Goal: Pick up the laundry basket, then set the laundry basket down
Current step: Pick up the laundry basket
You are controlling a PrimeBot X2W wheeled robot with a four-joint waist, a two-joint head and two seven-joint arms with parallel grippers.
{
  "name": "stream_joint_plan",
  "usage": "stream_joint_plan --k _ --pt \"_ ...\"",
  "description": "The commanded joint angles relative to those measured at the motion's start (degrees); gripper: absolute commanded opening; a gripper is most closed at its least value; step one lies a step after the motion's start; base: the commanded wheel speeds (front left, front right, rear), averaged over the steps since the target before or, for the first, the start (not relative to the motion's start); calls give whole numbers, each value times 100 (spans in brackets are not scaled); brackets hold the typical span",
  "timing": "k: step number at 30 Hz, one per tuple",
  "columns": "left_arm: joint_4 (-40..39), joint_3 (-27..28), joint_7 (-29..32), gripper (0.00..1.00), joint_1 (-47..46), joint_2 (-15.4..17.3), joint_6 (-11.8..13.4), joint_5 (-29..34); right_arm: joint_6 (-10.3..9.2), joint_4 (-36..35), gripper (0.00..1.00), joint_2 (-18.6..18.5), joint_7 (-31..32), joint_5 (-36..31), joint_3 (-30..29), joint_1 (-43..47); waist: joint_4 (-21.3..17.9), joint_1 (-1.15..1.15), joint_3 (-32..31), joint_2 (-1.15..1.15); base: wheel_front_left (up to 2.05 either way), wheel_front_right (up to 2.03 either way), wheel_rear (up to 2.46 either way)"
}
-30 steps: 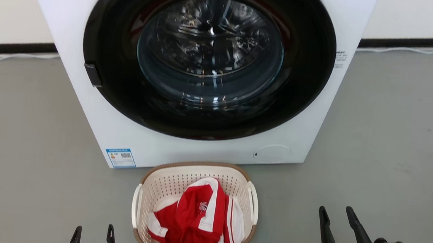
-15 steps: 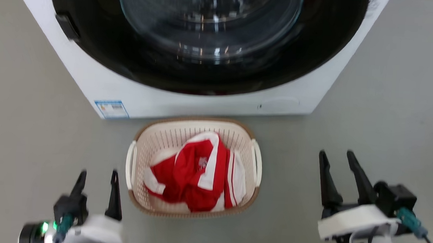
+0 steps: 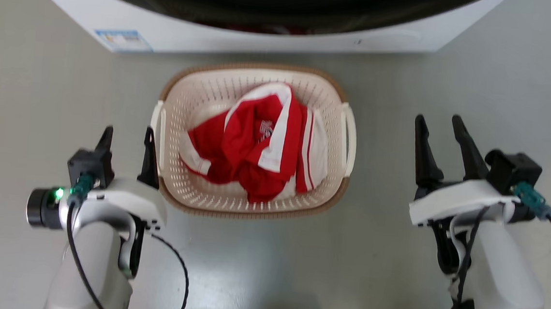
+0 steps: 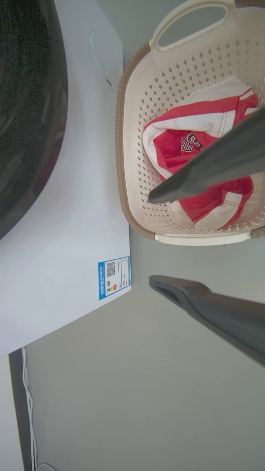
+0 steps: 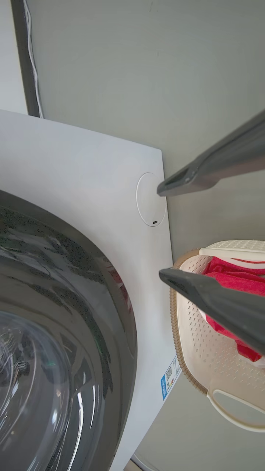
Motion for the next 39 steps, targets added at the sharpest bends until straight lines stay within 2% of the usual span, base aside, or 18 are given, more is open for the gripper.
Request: stream_joint_plan --k 1,8,18,26,39 --pt "77 145 -35 100 -251 85 -47 105 37 53 100 19 -38 18 166 -195 94 0 539 0 0 0 0" --pt "558 81 -35 100 -757 30 -67 134 37 448 100 19 -38 23 316 -689 184 0 1022 0 0 0 0" --pt "1103 -57 -35 100 -1196 -20 -145 151 37 965 100 19 -38 12 619 -1066 324 0 1385 0 0 0 0" --pt "1559 -210 -35 100 -1595 -47 -169 162 37 1654 100 19 -38 66 922 -1495 443 0 1683 0 0 0 0" --pt "2369 -465 -35 100 -2113 -63 -225 150 37 2438 100 19 -38 451 1241 -1986 552 0 1908 0 0 0 0"
